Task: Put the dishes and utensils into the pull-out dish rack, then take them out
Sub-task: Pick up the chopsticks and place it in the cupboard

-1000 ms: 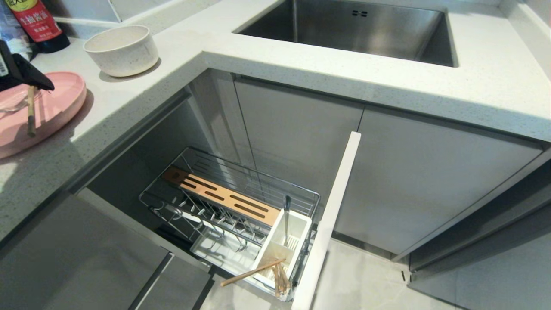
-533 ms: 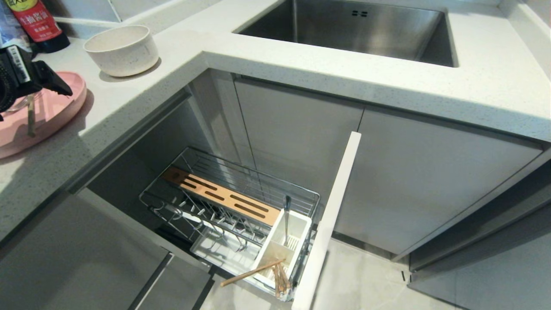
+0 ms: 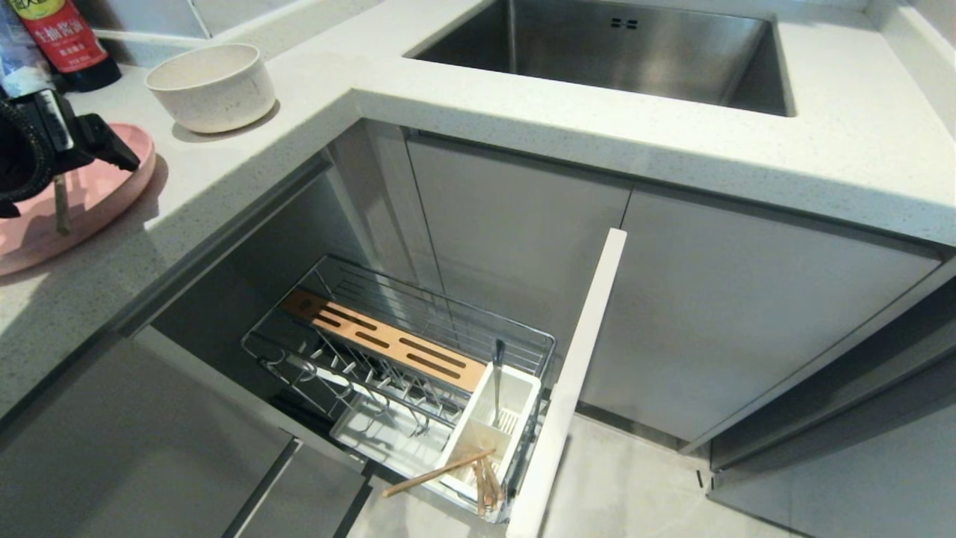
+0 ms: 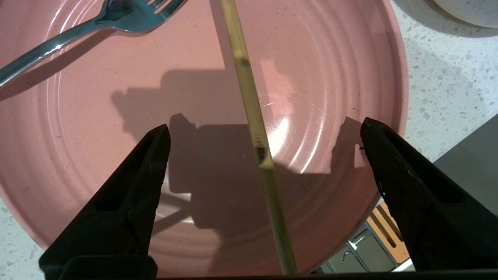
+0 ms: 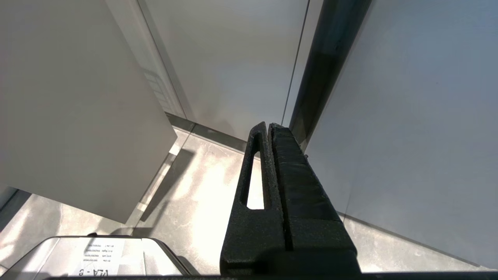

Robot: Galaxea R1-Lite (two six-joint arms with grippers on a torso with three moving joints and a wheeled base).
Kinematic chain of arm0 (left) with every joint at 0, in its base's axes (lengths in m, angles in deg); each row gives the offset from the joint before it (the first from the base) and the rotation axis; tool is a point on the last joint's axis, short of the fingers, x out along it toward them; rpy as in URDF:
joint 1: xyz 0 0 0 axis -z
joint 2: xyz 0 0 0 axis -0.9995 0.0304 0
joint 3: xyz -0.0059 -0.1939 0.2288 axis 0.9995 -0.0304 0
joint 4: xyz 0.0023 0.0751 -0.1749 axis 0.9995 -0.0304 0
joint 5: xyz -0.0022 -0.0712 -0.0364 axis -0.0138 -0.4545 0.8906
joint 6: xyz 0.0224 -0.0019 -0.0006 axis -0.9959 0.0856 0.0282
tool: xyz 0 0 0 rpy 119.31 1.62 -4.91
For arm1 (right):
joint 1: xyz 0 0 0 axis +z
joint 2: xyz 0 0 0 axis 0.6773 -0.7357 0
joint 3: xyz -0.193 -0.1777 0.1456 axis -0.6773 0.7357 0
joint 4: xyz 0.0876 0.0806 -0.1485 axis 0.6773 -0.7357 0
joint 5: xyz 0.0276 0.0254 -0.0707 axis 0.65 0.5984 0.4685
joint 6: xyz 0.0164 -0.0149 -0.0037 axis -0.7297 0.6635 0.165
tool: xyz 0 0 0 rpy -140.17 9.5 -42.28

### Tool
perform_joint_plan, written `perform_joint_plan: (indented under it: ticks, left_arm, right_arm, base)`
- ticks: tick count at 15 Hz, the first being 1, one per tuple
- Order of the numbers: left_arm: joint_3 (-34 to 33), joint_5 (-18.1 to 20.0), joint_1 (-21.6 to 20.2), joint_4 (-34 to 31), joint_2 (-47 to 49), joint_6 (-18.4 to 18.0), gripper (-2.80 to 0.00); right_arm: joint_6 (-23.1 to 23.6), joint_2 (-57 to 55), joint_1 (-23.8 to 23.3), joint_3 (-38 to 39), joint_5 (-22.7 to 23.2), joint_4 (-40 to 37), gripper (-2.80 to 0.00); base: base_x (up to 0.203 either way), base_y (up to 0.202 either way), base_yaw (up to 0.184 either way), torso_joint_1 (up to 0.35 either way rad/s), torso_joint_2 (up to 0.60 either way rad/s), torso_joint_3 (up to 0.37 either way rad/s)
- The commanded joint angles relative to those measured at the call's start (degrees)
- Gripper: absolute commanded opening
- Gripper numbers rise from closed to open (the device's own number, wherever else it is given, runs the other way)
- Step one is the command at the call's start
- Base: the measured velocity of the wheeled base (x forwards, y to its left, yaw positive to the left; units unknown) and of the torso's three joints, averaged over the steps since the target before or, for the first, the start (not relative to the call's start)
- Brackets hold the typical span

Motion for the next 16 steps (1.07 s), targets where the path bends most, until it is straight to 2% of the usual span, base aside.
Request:
perform_joint_plan:
  ticks: [1,15,16]
  left_arm:
    - [0.08,-0.15,-0.08,-0.31,0.23,0.16,0.00]
    - [0.61,-0.18,-1.22,0.04,1.10,0.08,0.00]
    - [0.61,-0.16,-1.22,0.04,1.20,0.08,-2.80]
  right_arm:
    - [0.04,0.06,0.01,0.00,0.01,-0.05,-2.80]
    - [0.04,0.02,0.01,0.00,0.01,-0.02,-2.80]
    - [0.04,0.06,0.01,0.00,0.01,0.00,-2.80]
  base:
    - [0.000,0.000,0.000,0.000,0.00,0.000]
    - [0.000,0.000,0.000,0.000,0.00,0.000]
    - [0.000,0.000,0.000,0.000,0.00,0.000]
